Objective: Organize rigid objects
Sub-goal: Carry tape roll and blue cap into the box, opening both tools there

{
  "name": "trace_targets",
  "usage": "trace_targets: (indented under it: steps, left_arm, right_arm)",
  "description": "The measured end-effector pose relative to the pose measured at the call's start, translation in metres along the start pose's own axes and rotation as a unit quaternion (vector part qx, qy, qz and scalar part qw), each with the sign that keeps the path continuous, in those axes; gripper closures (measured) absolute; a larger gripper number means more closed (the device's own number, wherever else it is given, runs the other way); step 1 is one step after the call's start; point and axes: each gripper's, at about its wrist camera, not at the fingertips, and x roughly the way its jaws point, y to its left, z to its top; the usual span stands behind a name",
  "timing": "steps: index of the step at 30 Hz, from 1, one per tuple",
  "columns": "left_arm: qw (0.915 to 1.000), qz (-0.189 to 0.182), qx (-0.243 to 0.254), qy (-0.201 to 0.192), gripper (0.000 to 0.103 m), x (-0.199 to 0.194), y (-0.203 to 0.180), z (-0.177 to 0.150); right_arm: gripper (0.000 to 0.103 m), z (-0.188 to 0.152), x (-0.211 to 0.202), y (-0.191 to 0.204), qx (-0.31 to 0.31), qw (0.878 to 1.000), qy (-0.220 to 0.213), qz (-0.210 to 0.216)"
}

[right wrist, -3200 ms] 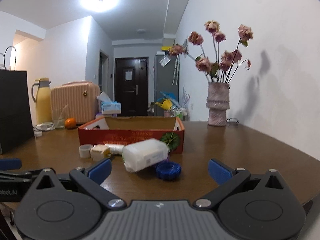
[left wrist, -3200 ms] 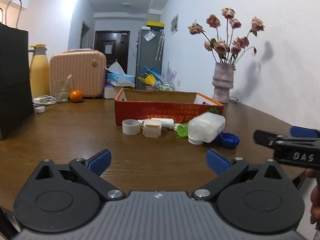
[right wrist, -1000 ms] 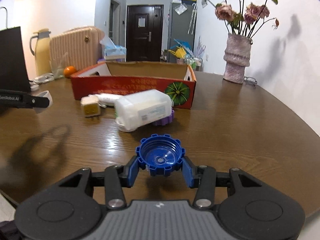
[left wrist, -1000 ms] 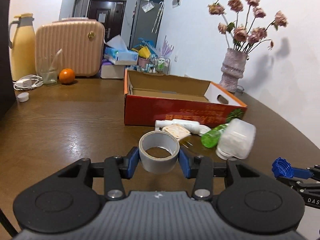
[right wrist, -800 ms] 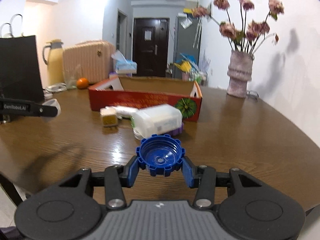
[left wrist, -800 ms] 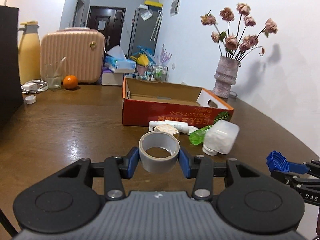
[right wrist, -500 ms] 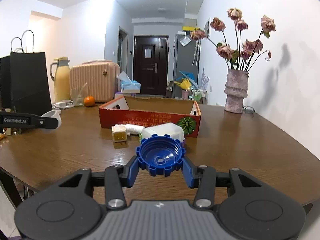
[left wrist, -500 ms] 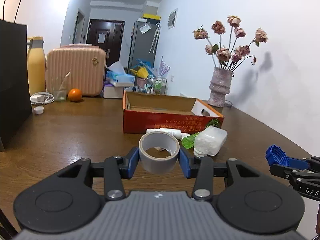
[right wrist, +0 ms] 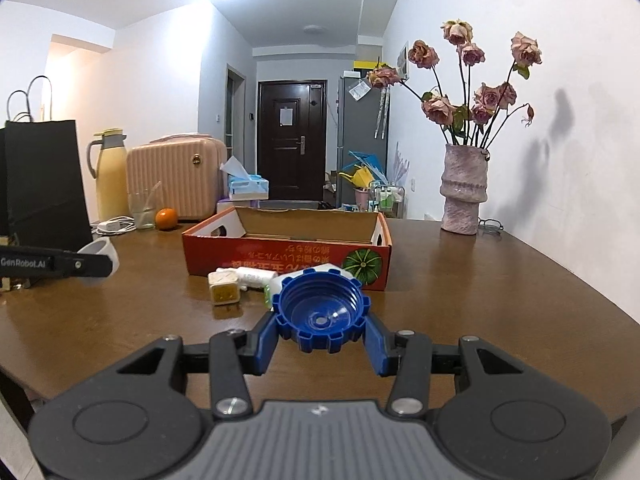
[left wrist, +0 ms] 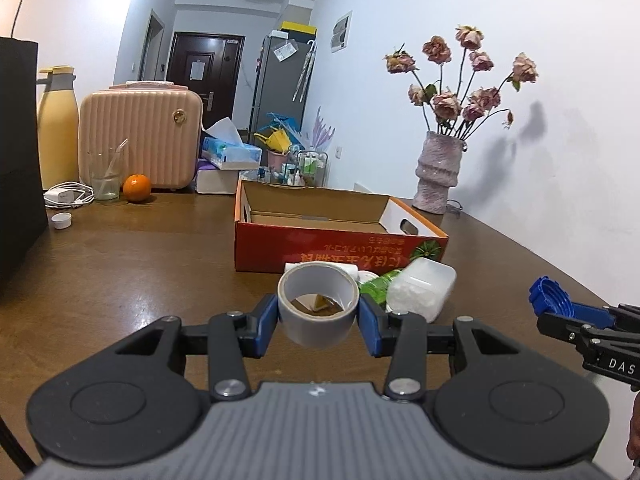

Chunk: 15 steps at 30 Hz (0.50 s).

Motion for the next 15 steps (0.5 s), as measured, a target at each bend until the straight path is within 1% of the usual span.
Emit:
trace_targets:
  steps: [9,15]
  left_arm:
    - [0.9999,0.001,0.001,0.012,0.059,0.06,0.006,0.025]
    - [0.9997,0.006,0.006,0.023,0.059,0.105,0.01,0.041]
  right_arm:
    - [0.058,0.026,0.063,-0.008,-0.007,1.0,0.008,0.003]
    - [0.058,0.044,0.11,-0.017,-0.001,1.0,0.011,0.012]
